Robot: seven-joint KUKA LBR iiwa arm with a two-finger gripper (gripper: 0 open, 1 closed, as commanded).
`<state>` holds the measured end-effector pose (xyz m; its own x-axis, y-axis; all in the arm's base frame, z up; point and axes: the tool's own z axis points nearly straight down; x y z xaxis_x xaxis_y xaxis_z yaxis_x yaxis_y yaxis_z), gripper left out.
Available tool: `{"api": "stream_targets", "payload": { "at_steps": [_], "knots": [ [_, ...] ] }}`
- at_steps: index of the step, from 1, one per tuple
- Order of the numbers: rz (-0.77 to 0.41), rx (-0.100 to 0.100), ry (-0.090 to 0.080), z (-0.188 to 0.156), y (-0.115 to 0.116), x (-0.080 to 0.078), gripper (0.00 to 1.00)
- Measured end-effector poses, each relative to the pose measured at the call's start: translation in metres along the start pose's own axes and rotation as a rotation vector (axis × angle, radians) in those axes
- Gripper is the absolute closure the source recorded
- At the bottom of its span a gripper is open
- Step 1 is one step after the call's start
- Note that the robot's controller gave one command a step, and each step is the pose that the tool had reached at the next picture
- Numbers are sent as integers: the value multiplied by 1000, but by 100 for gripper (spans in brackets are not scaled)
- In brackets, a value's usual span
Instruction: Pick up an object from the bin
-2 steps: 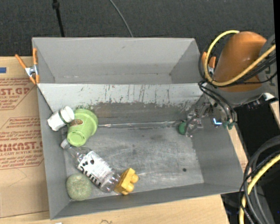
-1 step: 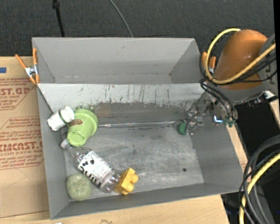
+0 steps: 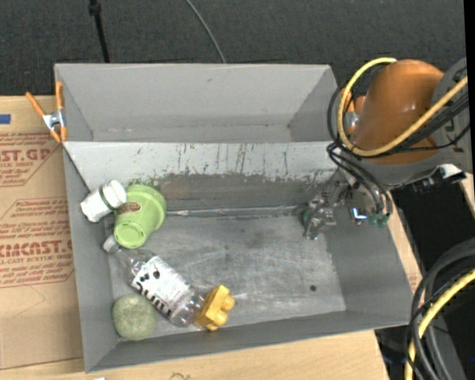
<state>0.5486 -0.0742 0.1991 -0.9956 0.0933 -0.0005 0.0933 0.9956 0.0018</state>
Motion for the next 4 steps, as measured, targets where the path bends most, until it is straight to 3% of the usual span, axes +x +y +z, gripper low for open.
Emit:
{"api": "stream_targets", "payload": {
  "at_steps": [1, 2, 4],
  "knots": [
    [15, 2, -3, 22, 1, 14, 100],
    [42, 1, 5, 14, 2, 15, 100],
    [62, 1, -3, 2, 11, 19, 100]
  ]
}}
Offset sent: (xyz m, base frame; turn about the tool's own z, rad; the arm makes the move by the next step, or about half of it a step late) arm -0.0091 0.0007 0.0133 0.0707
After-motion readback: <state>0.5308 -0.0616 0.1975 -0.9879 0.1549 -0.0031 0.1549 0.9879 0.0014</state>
